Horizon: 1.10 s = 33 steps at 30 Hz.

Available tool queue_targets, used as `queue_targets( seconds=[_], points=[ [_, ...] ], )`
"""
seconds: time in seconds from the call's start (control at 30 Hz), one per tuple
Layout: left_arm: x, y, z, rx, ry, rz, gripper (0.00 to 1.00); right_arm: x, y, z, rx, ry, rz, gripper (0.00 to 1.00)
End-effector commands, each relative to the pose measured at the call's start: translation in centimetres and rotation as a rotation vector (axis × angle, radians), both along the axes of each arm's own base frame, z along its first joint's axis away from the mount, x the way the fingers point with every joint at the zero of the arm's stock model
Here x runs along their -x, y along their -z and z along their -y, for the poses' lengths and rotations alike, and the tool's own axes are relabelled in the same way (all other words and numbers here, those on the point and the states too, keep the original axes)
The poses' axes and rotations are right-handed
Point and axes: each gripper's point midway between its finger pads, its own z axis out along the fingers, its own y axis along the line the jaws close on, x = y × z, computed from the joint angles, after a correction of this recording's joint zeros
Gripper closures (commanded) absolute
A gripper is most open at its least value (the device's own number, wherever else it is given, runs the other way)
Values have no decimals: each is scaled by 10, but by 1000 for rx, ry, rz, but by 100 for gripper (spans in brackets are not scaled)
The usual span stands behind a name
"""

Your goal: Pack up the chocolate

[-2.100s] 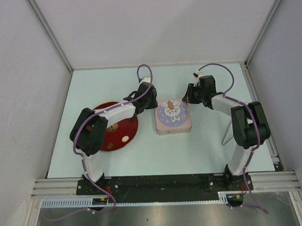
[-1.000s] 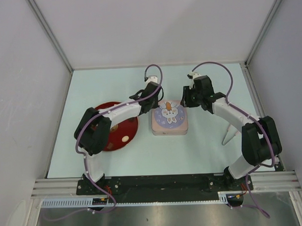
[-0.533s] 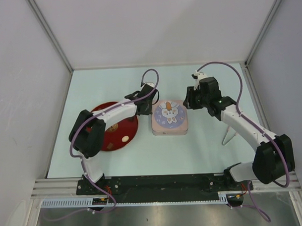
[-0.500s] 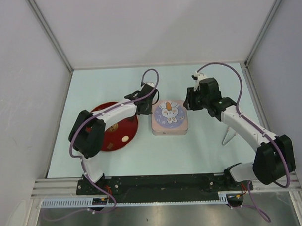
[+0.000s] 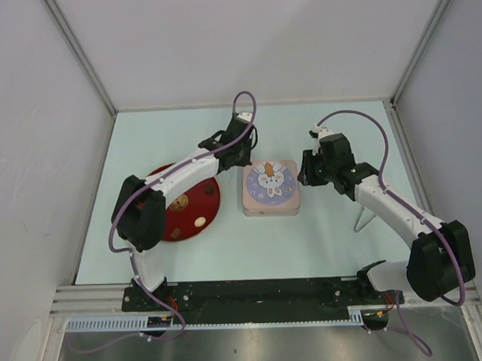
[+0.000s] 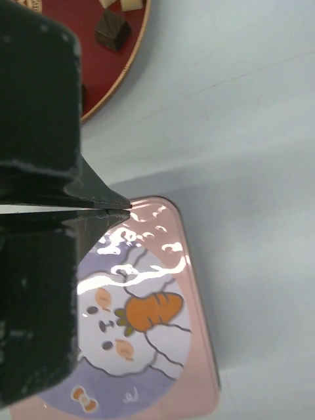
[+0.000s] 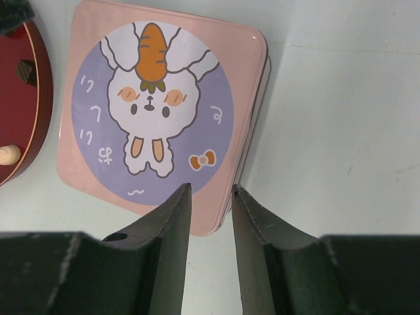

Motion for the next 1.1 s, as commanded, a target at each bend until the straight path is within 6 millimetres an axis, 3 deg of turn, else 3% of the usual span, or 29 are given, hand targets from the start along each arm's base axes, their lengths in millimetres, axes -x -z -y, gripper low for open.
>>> queue_targets(
  seconds=[0.0, 0.17, 0.33, 0.5, 0.6, 0.73, 0.77, 0.97, 1.07],
  points=[
    [-16, -12, 17, 27, 41, 38, 100, 1, -12, 2, -13, 14, 33, 64],
    [-19, 10, 20, 3, 52, -2, 100, 0, -11, 3, -10, 18, 31, 64],
    [-9, 59, 9, -75, 13, -118, 100, 2, -9, 4, -7, 23, 26, 64],
    [2, 80, 0, -122, -1, -176, 100, 2, -9, 5, -7, 26, 29, 64],
    [0, 67, 2, -99, 3, -148, 100, 2, -11, 3, -19, 21, 33, 64],
    [-6, 33, 7, -46, 6, -78, 100, 3, -14, -5, -36, -9, 45, 64],
    [-6, 16, 7, -24, 9, -49, 100, 4, -14, -7, -37, -12, 41, 65],
    [2, -43, 8, 76, 25, 61, 99, 18, -1, -23, -21, -67, -6, 81],
    [12, -51, 7, 115, 38, 74, 99, 22, 8, -31, -18, -79, -28, 87]
  ],
)
